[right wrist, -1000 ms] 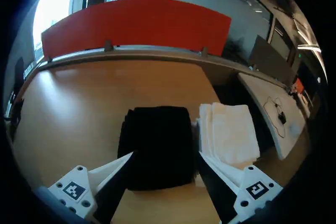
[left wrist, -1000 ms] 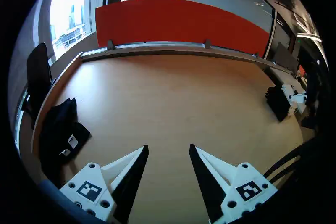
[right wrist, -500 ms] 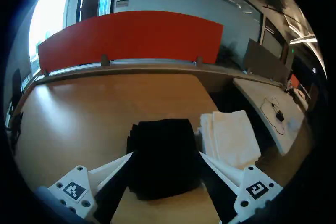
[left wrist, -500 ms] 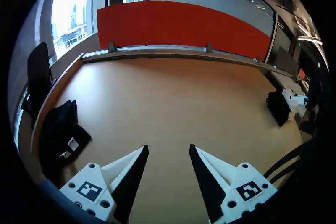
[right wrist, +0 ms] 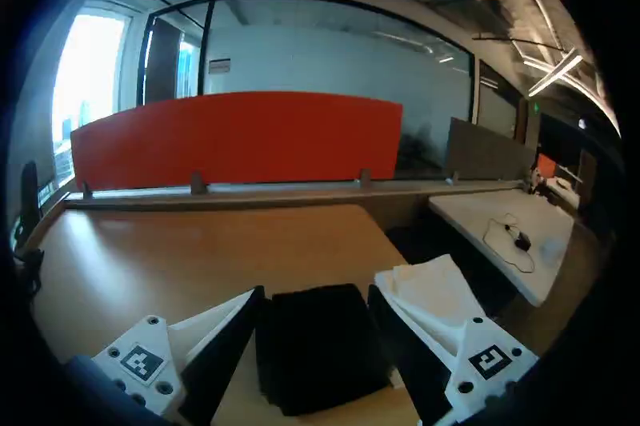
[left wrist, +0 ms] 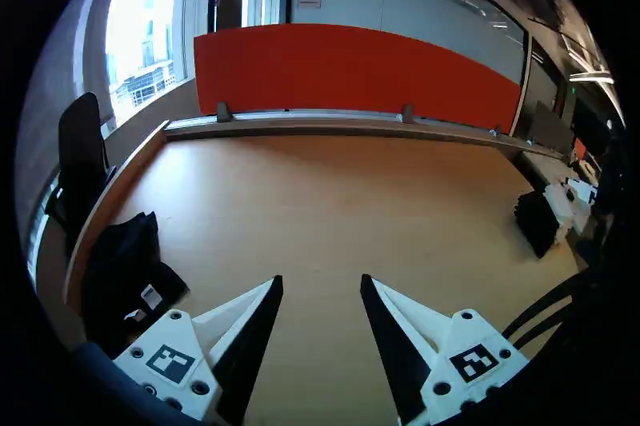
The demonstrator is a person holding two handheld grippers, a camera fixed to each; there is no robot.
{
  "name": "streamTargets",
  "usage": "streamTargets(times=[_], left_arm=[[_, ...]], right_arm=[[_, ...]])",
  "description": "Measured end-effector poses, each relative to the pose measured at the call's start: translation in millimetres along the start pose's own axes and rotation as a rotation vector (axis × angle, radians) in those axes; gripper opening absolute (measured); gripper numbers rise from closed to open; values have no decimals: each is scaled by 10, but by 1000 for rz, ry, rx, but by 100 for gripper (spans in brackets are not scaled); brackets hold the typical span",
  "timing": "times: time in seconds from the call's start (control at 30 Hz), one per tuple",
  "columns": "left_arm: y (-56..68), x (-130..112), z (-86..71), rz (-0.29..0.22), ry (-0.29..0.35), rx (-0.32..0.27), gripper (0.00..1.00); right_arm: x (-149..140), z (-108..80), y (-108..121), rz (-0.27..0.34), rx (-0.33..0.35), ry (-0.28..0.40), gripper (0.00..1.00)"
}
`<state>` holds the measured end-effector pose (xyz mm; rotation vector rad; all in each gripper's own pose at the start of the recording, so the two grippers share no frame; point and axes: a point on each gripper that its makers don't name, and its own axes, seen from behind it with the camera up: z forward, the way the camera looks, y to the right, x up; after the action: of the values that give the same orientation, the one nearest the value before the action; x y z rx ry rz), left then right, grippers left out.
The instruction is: Fold towel
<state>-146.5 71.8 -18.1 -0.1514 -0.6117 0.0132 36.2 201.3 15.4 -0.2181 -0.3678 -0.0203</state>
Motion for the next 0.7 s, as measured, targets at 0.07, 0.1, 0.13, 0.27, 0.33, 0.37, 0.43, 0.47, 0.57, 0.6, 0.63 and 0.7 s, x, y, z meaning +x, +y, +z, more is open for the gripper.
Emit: streamTargets(times=[0.07,0.1,0.13,0.27,0.33,0.37,0.43,0.47,0.57,0.6,0.63,0.7], left_arm=[[-14,49,0,4,17,5,71],[-20,75,-1,6,25,7,71],[-26,103,-2,8,35,10,71],[-55,243,-11,15,80,22,71],[-81,324,-19,15,108,32,71],[-98,372,-25,14,124,38,71],[-131,460,-32,9,157,48,71],[-149,511,-36,4,176,54,71],[-184,672,-50,-8,235,61,71],[-196,728,-61,-11,255,63,71],[-209,789,-77,-14,276,65,71],[-243,918,-117,-19,322,72,71]], right_arm=[[83,-35,-13,6,-3,30,100],[117,-50,-20,10,-3,41,100],[144,-63,-29,15,-1,49,100],[255,-109,-70,31,10,80,100],[302,-129,-93,34,16,92,100],[328,-141,-107,35,19,99,100],[371,-165,-138,34,27,110,100],[393,-179,-157,33,32,116,100],[442,-210,-203,28,40,129,100],[456,-221,-217,26,42,133,100],[469,-231,-230,24,44,136,100],[496,-253,-255,21,48,142,100]])
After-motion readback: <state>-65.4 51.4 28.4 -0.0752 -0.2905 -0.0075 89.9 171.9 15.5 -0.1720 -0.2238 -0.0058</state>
